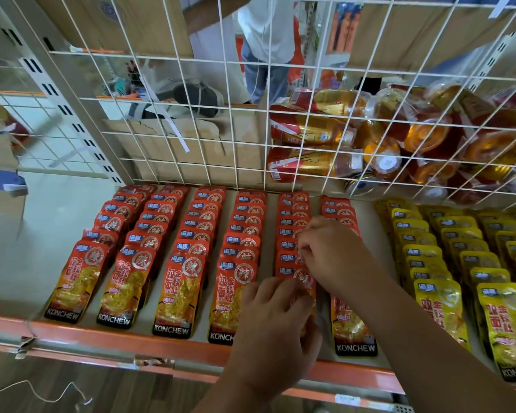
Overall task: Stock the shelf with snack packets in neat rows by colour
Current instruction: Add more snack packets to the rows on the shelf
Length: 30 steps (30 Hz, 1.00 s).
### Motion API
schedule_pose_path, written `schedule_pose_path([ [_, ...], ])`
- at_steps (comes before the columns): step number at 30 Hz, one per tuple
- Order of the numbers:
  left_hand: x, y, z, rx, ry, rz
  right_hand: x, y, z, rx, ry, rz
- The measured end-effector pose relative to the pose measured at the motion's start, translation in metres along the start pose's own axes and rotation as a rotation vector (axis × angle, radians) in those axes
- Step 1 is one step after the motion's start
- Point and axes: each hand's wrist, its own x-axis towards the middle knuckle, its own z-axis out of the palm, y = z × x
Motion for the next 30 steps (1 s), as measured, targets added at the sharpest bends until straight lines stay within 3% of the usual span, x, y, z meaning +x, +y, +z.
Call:
schedule_pose_path([
  [8,0.0,-0.001,0.001,-0.006,0.036,0.023,0.002,0.034,-0.025,0.071,0.08,0.088],
  [15,0.008,0.021,0.006,-0.019,0.062,0.082,0.012,0.079,-0.05,-0.022,0.006,0.163],
  [20,0.013,0.047,0.024,-0.041,0.031,0.147,0.031,0.094,-0.052,-0.026,-0.079,0.151],
  [30,0.017,0.056,0.035,0.039,-0.081,0.115,0.051,0.108,-0.052,0.032,-0.138,0.067],
])
